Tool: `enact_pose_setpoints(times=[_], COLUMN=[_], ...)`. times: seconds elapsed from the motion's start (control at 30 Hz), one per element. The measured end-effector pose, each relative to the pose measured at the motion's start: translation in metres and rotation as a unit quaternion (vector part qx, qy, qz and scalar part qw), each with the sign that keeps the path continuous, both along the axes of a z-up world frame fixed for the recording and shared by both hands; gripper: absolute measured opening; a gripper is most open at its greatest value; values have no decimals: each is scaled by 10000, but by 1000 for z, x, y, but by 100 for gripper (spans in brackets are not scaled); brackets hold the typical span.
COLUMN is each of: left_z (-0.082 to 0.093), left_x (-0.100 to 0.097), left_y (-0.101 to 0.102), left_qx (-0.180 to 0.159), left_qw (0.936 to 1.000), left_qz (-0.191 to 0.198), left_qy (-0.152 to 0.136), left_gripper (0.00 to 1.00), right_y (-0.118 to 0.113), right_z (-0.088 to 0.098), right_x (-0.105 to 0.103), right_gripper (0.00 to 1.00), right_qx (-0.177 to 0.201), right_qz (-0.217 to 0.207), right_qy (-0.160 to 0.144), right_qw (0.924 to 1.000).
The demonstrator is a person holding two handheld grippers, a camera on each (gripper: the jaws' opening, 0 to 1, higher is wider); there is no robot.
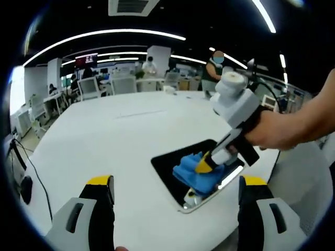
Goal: Wipe the mirror surface with the cleaning cloth until all visible marks leave the cleaned area.
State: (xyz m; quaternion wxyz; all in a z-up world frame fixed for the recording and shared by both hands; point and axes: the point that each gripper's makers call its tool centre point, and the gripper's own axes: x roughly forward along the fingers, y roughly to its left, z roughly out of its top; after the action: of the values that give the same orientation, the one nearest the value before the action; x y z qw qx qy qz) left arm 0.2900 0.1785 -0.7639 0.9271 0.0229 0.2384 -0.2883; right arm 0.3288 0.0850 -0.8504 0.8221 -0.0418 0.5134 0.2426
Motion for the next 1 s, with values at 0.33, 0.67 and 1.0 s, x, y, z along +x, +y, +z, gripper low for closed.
enact_pose_setpoints(times=[0.33,0.67,1.0], left_z=[1,0,4], left_x=[-1,0,6], left_y=[-2,0,0], left_qx=[-25,-37,-41], left_qw=[10000,10000,10000], left_qz=[-4,28,47], left_qy=[-18,-27,-72], left_gripper=[99,99,99], right_y=[0,2,4], right_z=[0,0,0], right_x=[-18,-32,-39], right_gripper=[2,2,2], right_qx=[49,73,181], right_qz=[38,121,148], right_qy=[28,46,101], right_qw=[10000,9999,9997])
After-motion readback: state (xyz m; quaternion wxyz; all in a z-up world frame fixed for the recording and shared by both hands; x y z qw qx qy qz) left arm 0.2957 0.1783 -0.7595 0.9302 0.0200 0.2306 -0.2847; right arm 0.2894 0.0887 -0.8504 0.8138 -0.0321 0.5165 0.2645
